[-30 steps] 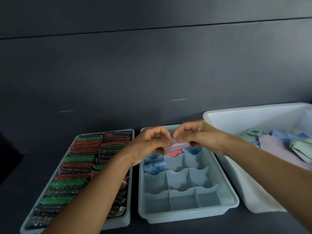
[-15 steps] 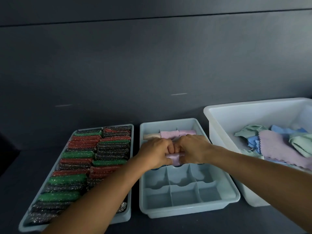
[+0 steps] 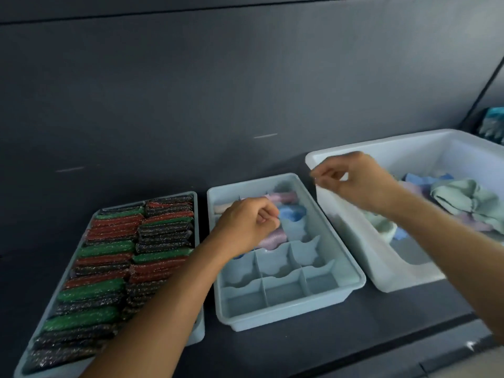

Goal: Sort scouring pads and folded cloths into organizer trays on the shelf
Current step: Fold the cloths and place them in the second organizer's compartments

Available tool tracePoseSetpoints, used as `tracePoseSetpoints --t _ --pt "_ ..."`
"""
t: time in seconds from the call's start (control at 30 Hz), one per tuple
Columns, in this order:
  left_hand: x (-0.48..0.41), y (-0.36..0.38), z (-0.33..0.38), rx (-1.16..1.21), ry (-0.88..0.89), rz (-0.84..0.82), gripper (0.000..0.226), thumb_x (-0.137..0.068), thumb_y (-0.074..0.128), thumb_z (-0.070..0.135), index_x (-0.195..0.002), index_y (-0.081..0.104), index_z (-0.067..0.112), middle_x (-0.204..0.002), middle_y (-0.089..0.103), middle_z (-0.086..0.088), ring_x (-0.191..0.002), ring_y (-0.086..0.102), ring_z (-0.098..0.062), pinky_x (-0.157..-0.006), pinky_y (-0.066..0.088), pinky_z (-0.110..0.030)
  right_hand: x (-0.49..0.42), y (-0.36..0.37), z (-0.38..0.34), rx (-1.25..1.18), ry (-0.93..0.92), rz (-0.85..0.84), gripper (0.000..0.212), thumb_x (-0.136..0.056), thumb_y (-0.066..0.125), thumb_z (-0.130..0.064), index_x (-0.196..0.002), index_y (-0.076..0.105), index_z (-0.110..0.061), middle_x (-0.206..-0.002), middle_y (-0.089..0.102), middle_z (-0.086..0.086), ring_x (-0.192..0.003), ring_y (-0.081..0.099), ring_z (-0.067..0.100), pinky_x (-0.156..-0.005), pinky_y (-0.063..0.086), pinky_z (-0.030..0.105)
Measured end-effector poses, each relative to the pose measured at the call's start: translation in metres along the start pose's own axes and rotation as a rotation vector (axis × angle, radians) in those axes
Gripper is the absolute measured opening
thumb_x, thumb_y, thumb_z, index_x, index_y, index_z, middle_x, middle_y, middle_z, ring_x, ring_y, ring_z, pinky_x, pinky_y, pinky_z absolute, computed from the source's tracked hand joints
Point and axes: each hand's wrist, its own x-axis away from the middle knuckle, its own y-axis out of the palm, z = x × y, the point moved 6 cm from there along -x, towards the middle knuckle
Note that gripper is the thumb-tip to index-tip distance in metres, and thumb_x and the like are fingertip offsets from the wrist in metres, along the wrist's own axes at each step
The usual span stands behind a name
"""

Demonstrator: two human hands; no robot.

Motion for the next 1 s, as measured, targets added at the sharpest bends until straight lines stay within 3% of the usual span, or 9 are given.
tracePoseSetpoints --t 0.07,0.17,0.23,0.3,0.43,0.5,0.7,0.83,1.0 --pt "-0.002 0.009 0.018 0.068 0.013 0.029 0.010 -0.087 0.067 0.019 -0.097 0.071 0.019 -0.087 0.068 0.013 -0.080 0.063 -0.002 -0.080 0.049 -0.018 0.007 -0.032 0.032 -0.051 0.131 0.046 0.017 -0.083 0.069 -0.006 -0.088 0.072 -0.022 -0.082 0.072 -0.003 -0.070 0.062 -0.008 -0.077 0.048 0.011" --pt "-0.005 0.021 0.044 0.151 0.048 0.076 0.010 -0.088 0.068 0.020 -0.097 0.071 0.018 -0.084 0.068 0.014 -0.076 0.061 0.005 -0.075 0.047 -0.011 0.027 -0.032 0.073 0.056 0.307 -0.365 0.040 -0.074 0.079 -0.020 -0.109 0.063 -0.029 -0.113 0.066 0.001 -0.103 0.064 0.020 -0.096 0.049 0.034" --pt "-0.008 0.029 0.057 0.182 0.042 0.088 0.010 -0.089 0.067 0.021 -0.097 0.071 0.018 -0.085 0.069 0.014 -0.079 0.062 0.003 -0.076 0.048 -0.012 0.044 -0.017 0.091 0.274 0.383 -0.671 0.080 -0.064 0.082 -0.040 -0.135 0.045 -0.033 -0.134 0.051 -0.007 -0.120 0.053 0.019 -0.104 0.042 0.036" --pt "-0.010 0.039 0.070 0.182 0.038 0.094 0.011 -0.089 0.067 0.022 -0.099 0.071 0.019 -0.088 0.069 0.013 -0.083 0.063 0.001 -0.080 0.050 -0.016 0.048 -0.004 0.107 0.437 0.398 -0.759 0.095 -0.059 0.075 -0.056 -0.140 0.037 -0.025 -0.134 0.050 -0.005 -0.120 0.052 0.019 -0.102 0.043 0.034" --pt "-0.017 0.053 0.095 -0.005 0.098 0.122 0.014 -0.089 0.065 0.023 -0.103 0.069 0.021 -0.095 0.070 0.014 -0.089 0.064 0.000 -0.085 0.050 -0.020 0.036 0.011 0.122 0.381 0.476 -0.655 0.059 -0.080 0.050 -0.071 -0.077 0.053 -0.012 -0.073 0.058 0.003 -0.062 0.057 0.019 -0.059 0.049 0.026" --pt "-0.020 0.054 0.103 -0.019 0.099 0.170 0.014 -0.090 0.064 0.022 -0.103 0.069 0.022 -0.096 0.069 0.014 -0.090 0.063 0.000 -0.085 0.050 -0.019 0.036 0.013 0.126 0.253 0.580 -0.661 0.063 -0.083 0.045 -0.072 -0.081 0.053 -0.010 -0.076 0.058 0.006 -0.062 0.057 0.021 -0.060 0.052 0.029" --pt "-0.015 0.059 0.112 0.346 -0.044 0.313 0.010 -0.091 0.065 0.016 -0.097 0.072 0.020 -0.092 0.072 0.011 -0.087 0.064 0.003 -0.078 0.047 -0.008 0.023 0.003 0.117 0.521 0.205 -0.615 0.024 -0.085 0.052 -0.010 -0.062 0.045 -0.009 -0.066 0.048 0.004 -0.064 0.046 0.020 -0.042 0.030 0.018" --pt "-0.004 0.053 0.111 0.529 -0.120 0.453 0.015 -0.090 0.068 0.020 -0.105 0.069 0.024 -0.105 0.071 0.012 -0.098 0.064 0.001 -0.083 0.046 -0.012 0.011 -0.044 0.092 -0.242 0.216 -0.315 0.019 -0.078 0.061 -0.011 -0.064 0.048 -0.011 -0.060 0.039 0.002 -0.055 0.036 0.012 -0.053 0.030 0.025" --pt "-0.018 0.033 0.119 0.588 -0.070 0.395 0.087 -0.068 0.076 0.054 -0.141 0.035 0.032 -0.142 0.045 0.015 -0.128 0.048 -0.003 -0.104 0.042 -0.032 0.008 -0.085 0.027 -0.891 0.124 -0.250 0.015 -0.066 0.054 -0.018 -0.079 0.058 -0.009 -0.073 0.050 0.009 -0.070 0.047 0.022 -0.064 0.037 0.033"
